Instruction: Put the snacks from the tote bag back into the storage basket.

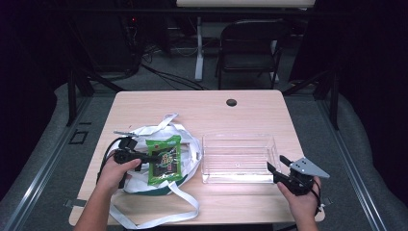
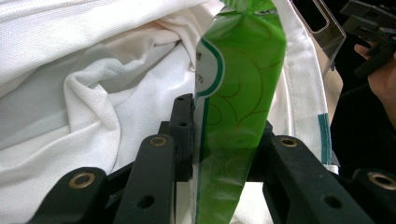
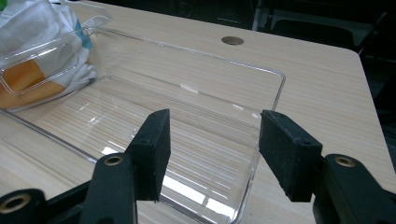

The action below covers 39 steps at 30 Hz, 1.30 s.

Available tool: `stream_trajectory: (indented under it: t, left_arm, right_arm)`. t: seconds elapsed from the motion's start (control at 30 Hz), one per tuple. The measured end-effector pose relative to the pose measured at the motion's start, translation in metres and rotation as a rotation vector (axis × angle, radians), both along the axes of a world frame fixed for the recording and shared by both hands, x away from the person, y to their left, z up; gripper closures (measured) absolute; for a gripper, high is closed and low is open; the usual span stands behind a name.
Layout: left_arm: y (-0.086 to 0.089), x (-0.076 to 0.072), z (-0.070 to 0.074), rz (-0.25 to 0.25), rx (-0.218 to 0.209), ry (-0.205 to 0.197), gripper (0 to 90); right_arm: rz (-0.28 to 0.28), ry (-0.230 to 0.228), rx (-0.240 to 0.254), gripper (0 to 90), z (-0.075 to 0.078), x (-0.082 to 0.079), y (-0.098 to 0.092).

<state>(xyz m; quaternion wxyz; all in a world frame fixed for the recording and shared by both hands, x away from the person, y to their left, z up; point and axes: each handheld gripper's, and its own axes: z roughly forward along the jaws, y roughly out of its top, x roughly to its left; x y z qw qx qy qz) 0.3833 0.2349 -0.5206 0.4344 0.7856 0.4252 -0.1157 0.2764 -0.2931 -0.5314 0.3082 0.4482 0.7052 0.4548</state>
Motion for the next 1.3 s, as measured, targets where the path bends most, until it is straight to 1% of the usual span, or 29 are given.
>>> stream_trajectory:
  t: [0.2,0.37,0.43,0.47,0.53,0.73,0.8,1.0,1.07,1.3]
  left_arm:
    - [0.003,0.000,0.001,0.010,-0.009,-0.009,71.8]
    - [0.007,-0.002,0.005,0.030,-0.015,-0.038,71.8]
    - [0.008,-0.002,0.007,0.042,-0.013,-0.061,71.8]
    - [0.008,-0.002,0.007,0.042,-0.013,-0.061,71.9]
    - [0.009,-0.003,0.009,0.057,-0.013,-0.074,71.9]
    - [0.012,-0.005,0.013,0.072,-0.022,-0.104,71.9]
    - [0.013,-0.005,0.014,0.072,-0.018,-0.120,72.0]
    - [0.016,-0.007,0.018,0.091,-0.022,-0.148,72.0]
    - [0.017,-0.008,0.019,0.098,-0.027,-0.161,72.1]
    - [0.022,-0.010,0.024,0.118,-0.040,-0.191,72.2]
  right_arm:
    - [0.001,0.001,-0.002,43.6,-0.001,0.000,0.000]
    - [0.000,-0.001,-0.001,43.7,0.000,0.000,0.000]
    - [0.000,-0.003,0.001,43.7,-0.001,0.000,0.000]
    - [0.000,-0.002,0.001,43.8,-0.001,0.000,0.000]
    - [0.001,-0.002,0.001,43.8,0.000,0.000,0.000]
    - [0.001,-0.004,0.001,43.9,0.000,0.000,0.000]
    - [0.001,-0.004,0.002,43.9,0.000,0.000,0.000]
    - [0.002,-0.005,0.002,44.5,0.000,0.000,0.000]
    - [-0.002,-0.005,-0.005,44.8,0.000,0.000,0.000]
    - [-0.001,-0.004,-0.005,44.9,0.000,0.000,0.000]
